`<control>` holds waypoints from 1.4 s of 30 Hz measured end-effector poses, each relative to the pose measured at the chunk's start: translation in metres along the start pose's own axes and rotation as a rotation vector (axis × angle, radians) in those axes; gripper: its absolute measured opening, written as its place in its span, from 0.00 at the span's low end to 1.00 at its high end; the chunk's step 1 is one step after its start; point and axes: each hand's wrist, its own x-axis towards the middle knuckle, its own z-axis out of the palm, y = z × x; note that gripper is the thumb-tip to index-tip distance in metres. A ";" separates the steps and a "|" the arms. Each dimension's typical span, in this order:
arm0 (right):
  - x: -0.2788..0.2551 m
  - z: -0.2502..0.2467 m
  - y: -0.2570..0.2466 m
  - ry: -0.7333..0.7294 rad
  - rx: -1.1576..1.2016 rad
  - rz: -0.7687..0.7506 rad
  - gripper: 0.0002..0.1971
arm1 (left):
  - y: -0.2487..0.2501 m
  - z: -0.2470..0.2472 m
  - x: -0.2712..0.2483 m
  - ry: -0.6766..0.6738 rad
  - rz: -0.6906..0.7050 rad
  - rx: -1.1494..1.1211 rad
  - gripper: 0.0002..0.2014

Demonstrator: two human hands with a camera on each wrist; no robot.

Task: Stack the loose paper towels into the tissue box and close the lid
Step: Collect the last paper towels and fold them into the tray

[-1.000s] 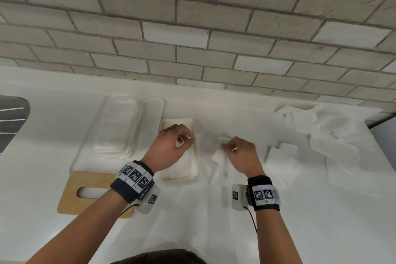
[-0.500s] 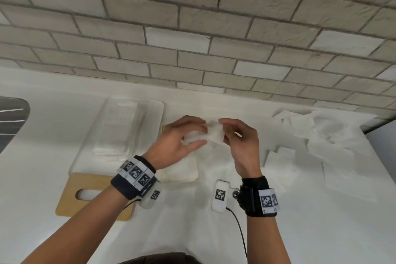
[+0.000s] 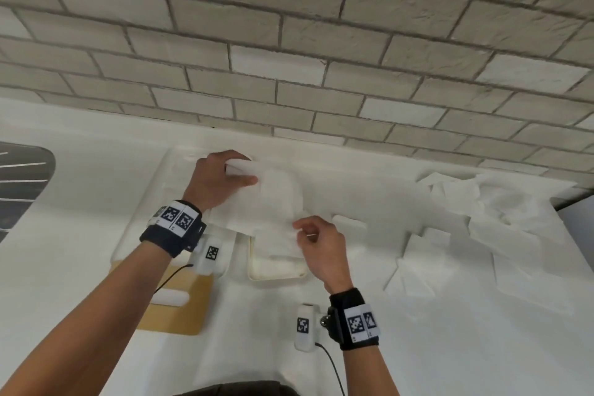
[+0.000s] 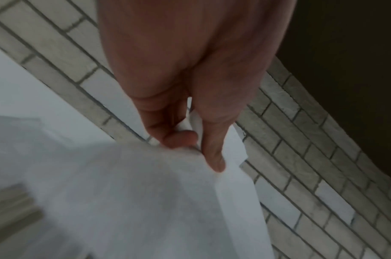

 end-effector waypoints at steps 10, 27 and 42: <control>0.002 0.036 0.004 -0.114 -0.596 -0.142 0.17 | -0.008 -0.038 -0.003 0.120 -0.072 -0.003 0.22; -0.010 0.022 -0.013 0.185 0.134 -0.074 0.11 | -0.012 0.041 -0.023 -0.067 -0.079 -0.299 0.26; 0.002 -0.002 0.026 0.240 -0.276 -0.098 0.05 | -0.049 0.085 -0.038 -0.577 0.358 0.803 0.50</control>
